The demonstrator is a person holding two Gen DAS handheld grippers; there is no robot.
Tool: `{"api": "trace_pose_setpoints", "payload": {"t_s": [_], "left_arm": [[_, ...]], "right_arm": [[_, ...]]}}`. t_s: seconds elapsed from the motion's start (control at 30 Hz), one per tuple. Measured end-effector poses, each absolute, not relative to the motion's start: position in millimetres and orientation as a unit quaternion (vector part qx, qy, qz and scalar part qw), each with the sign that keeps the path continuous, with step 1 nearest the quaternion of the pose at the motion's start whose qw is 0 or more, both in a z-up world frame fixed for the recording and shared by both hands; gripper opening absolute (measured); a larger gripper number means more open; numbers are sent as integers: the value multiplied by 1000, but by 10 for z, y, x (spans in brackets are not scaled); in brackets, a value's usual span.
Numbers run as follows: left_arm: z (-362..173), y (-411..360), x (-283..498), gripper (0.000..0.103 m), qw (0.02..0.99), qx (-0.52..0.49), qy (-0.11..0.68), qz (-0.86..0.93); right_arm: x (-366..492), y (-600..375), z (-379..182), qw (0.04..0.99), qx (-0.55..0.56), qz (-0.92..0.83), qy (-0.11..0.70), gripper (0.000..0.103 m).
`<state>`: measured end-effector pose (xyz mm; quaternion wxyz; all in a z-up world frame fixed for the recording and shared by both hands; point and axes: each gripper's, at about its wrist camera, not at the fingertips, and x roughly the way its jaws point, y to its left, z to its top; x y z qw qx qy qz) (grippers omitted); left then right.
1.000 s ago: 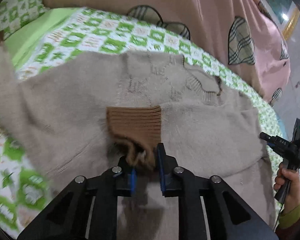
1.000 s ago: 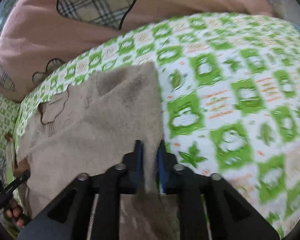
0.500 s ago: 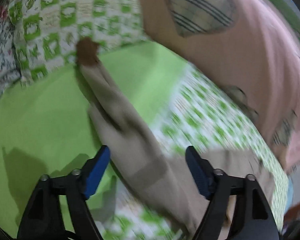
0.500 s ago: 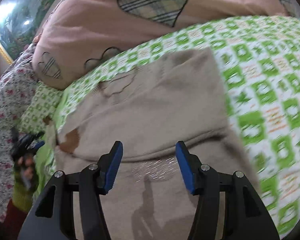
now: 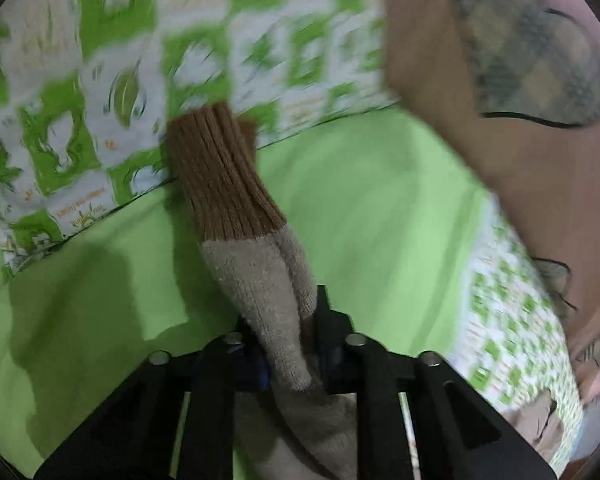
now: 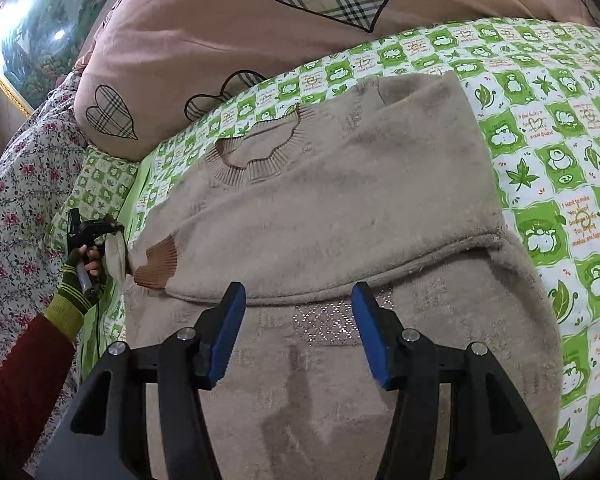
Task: Fold small clothes
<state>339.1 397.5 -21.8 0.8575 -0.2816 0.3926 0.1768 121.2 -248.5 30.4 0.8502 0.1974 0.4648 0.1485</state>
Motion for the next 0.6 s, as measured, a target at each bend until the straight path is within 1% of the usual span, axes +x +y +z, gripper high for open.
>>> {"api": "trace_pose_setpoints", "payload": {"t_s": [0.17,0.33,0.47,0.6], "left_arm": [[206,3236,3134,11,901,-234,351,100],[550,2113,2928,10,927,-180,329,9],[691,1334,2743,10,933,-151,321,-59],[639,471,2666,10,929,-116,325,-130]], "right_arm": [[1150,-2416,259,849,191,154,467,56],[998,-2435,199,845,200,155,472,56],[879,-2572,203,847,205,141,470,56],[806,-2735,223,851,213,127,463,56]]}}
